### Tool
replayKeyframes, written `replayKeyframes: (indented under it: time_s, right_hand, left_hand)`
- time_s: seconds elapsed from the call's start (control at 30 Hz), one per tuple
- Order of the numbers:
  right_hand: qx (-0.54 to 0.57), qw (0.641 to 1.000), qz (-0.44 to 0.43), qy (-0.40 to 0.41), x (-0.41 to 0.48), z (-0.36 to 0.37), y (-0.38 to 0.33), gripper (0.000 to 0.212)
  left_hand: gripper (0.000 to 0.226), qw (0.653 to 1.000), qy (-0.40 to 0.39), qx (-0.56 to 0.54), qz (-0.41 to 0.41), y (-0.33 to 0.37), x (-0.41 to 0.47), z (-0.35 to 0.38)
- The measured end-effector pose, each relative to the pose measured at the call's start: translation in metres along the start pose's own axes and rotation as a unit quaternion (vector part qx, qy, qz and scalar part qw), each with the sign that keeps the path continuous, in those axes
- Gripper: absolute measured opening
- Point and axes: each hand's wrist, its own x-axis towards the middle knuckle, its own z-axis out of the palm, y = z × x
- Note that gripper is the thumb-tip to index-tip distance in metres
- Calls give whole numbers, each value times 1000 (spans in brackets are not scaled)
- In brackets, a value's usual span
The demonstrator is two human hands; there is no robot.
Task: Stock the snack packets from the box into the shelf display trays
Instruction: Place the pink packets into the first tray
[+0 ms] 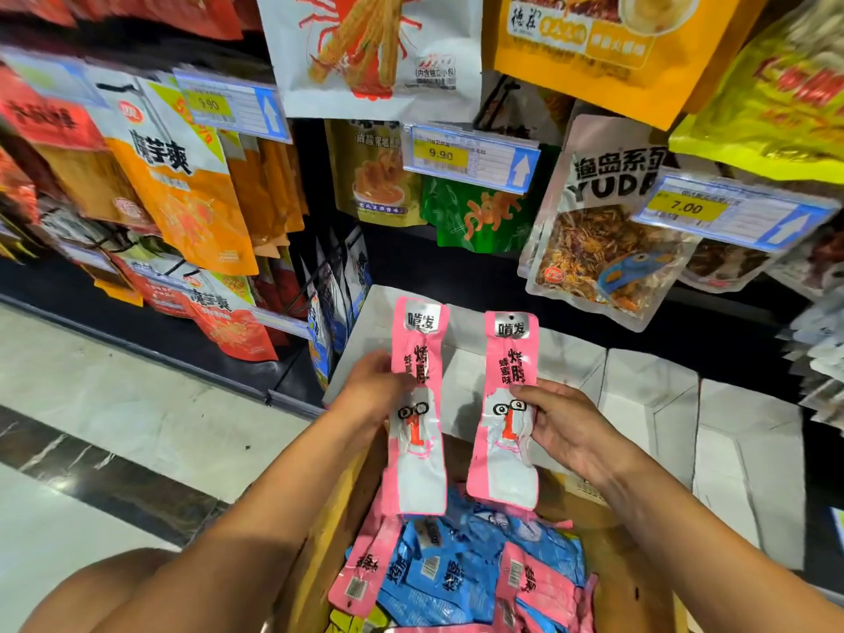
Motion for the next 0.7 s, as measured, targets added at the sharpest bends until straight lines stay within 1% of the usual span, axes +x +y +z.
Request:
replayKeyframes:
  time_s: [0.07, 0.2, 0.3, 0.4, 0.43, 0.5, 0.53, 0.63, 0.67, 0.7]
  right_hand:
    - [-16, 1000, 10, 14, 5, 5, -1, 17]
    - [-39, 998, 33, 29, 37, 38, 0, 16]
    - [-110, 992, 54, 26, 68, 77, 4, 22]
    - [-141, 988, 50, 44, 112, 114, 15, 19]
    - [-153, 986, 48, 50, 126, 127, 19, 25]
    - [-163, 984, 46, 60, 162, 145, 34, 44]
    - [-166, 983, 51, 66, 175, 154, 40, 48]
    - [-165, 981, 54, 83, 208, 174, 63, 38]
    - [-164, 981, 53, 89, 219, 180, 70, 40]
    - [-163, 980, 53, 102, 230, 183, 78, 47]
  left_hand:
    - [24, 999, 32, 16, 32, 8, 1, -16]
    - [29, 993, 76, -8, 90, 27, -4, -52]
    - [25, 989, 94, -39, 109, 37, -7, -78]
    - [23, 984, 114, -42, 127, 41, -7, -103]
    - [23, 983, 123, -45, 129, 40, -7, -112]
    - [24, 981, 144, -46, 120, 39, -4, -127]
    - [24, 980, 153, -45, 117, 37, -2, -134]
    - [24, 975, 172, -59, 129, 32, 1, -147]
    - [23, 974, 168, -63, 137, 31, 2, -149]
    - [23, 974, 164, -64, 141, 29, 2, -150]
